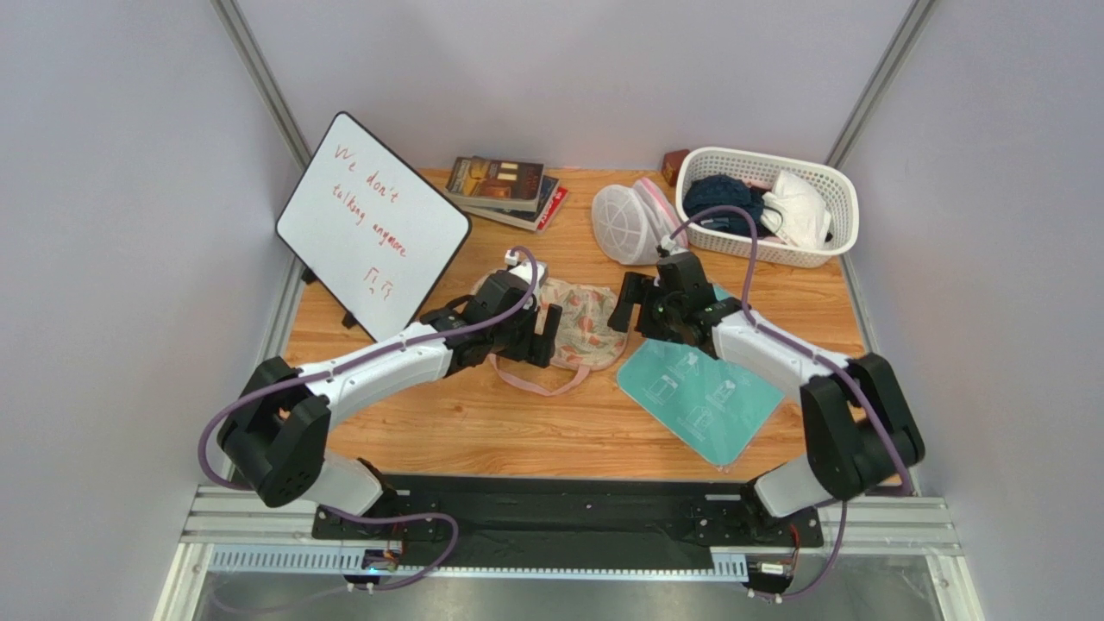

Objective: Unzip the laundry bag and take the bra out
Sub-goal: Adjust the laundry bag at the center of the board.

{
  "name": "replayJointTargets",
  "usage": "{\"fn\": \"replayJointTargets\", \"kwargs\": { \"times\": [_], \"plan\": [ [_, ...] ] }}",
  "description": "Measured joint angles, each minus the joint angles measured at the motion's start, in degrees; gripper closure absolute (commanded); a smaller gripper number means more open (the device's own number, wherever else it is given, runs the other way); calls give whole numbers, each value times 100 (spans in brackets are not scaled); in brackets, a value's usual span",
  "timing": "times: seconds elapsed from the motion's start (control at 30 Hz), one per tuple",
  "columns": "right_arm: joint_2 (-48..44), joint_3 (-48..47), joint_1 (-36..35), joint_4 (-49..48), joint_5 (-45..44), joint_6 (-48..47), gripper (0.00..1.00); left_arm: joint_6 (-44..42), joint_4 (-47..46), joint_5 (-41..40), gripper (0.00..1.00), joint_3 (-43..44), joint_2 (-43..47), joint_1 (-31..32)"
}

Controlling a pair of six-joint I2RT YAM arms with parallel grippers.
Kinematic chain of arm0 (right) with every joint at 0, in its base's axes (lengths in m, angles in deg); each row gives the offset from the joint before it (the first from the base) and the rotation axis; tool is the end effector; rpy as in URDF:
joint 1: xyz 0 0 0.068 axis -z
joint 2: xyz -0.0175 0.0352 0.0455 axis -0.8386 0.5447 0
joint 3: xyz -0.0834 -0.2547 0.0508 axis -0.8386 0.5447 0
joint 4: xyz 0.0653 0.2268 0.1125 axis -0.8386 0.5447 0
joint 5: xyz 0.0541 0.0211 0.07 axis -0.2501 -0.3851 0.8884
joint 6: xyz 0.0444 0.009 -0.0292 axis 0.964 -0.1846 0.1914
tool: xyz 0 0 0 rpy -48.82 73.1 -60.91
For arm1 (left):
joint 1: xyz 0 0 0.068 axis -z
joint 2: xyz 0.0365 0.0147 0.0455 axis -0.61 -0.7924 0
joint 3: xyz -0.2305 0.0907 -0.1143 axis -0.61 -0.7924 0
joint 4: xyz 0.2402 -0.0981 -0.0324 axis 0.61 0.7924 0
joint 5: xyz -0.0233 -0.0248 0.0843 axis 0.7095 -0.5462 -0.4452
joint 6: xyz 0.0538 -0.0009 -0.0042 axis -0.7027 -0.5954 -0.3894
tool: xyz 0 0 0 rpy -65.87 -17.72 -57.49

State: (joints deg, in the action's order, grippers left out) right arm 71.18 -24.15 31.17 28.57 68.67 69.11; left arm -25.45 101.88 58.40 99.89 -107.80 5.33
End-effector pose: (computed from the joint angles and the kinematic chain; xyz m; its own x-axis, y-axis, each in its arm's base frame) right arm 0.2635 0.1297 0.2048 -0.8176 0.1766 -0.5480 -0.0555 0.9232 0.3804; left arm 0.2244 -0.2035 0.2295 -0.7298 0.1532 -0.6663 0.3728 0.9061 -0.2000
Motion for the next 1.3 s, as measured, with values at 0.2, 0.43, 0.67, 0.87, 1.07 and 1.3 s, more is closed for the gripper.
{"fn": "replayJointTargets", "kwargs": {
  "times": [0.2, 0.43, 0.67, 0.87, 1.07, 1.3],
  "plan": [
    [1156, -555, 122, -400, 433, -44, 20, 98, -284, 136, 7, -293, -9, -219],
    [1506, -597, 122, -586, 476, -44, 27, 160, -533, 295, 7, -688, 9, -306],
    [1641, -597, 122, -780, 649, 2, 44, 258, -726, 387, 7, -1213, 70, -402],
    [1471, -256, 72, -1021, 778, 162, 44, 234, -1086, 407, 7, -1204, -162, -549],
    [984, 190, -417, -890, 686, 367, 44, 122, -1207, 402, 7, -1108, -431, -662],
    [118, 667, -1388, -476, 431, 739, 39, -33, -1154, 345, 7, -951, -466, -717]
  ]
}}
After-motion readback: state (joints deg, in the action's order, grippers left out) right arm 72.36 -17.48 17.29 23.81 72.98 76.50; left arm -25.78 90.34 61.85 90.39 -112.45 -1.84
